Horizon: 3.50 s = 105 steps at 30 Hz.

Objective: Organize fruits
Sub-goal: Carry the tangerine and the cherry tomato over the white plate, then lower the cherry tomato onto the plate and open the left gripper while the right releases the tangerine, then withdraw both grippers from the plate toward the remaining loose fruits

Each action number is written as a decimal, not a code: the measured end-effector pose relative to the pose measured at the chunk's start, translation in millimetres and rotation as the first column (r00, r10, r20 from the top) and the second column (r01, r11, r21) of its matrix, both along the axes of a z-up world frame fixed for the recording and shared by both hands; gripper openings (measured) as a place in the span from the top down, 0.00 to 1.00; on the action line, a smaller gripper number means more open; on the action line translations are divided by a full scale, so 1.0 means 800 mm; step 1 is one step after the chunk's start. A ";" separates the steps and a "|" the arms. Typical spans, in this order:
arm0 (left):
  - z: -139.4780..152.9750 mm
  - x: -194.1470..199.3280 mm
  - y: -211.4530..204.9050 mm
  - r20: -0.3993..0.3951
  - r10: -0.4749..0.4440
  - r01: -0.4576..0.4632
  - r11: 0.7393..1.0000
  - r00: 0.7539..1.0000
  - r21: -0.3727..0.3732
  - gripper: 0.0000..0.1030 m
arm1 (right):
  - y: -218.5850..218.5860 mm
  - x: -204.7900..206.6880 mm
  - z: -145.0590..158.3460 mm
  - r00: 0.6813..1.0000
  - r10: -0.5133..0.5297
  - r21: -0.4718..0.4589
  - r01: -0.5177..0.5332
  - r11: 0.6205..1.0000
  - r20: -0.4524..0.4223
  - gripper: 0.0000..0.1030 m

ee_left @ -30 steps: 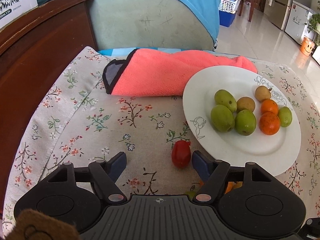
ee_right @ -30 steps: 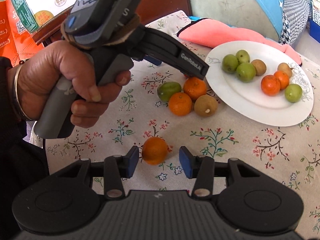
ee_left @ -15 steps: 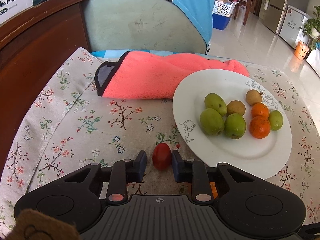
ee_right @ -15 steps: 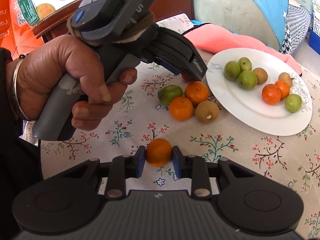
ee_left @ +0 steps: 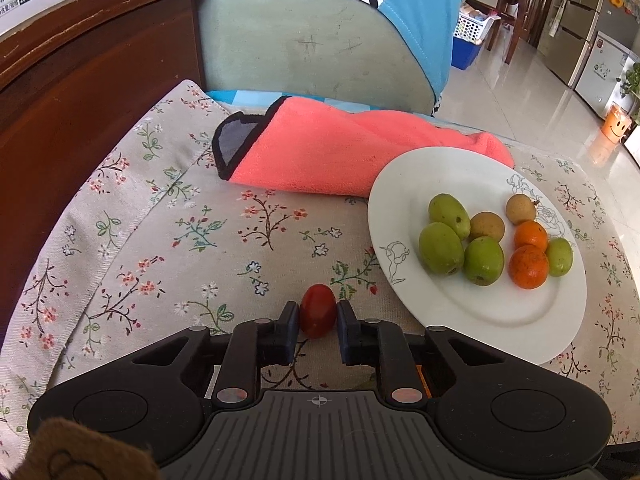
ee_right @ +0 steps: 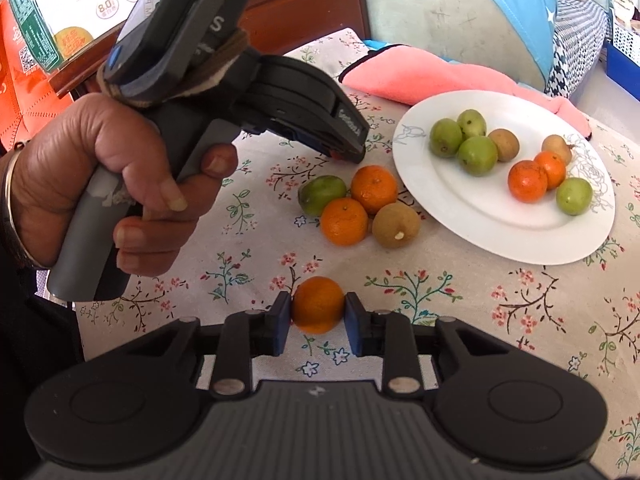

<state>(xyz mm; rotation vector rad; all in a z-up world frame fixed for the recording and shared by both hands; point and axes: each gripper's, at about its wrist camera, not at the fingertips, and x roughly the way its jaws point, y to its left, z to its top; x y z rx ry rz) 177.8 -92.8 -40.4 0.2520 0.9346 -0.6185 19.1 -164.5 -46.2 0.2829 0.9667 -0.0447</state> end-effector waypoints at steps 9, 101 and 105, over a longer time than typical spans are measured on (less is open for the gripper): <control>0.011 0.003 0.006 0.000 0.040 -0.040 0.998 0.999 -0.038 0.83 | -0.015 -0.001 0.013 0.999 -0.038 0.024 0.037 0.999 0.026 0.72; 0.065 -0.122 -0.048 0.077 0.049 -0.048 0.999 0.996 -0.016 0.10 | -0.163 0.003 0.067 0.864 -0.485 0.000 0.489 0.872 0.139 0.38; 0.063 -0.124 -0.025 0.066 0.077 -0.074 0.997 0.995 -0.037 0.10 | -0.147 -0.011 0.068 0.871 -0.471 0.010 0.475 0.880 0.136 0.38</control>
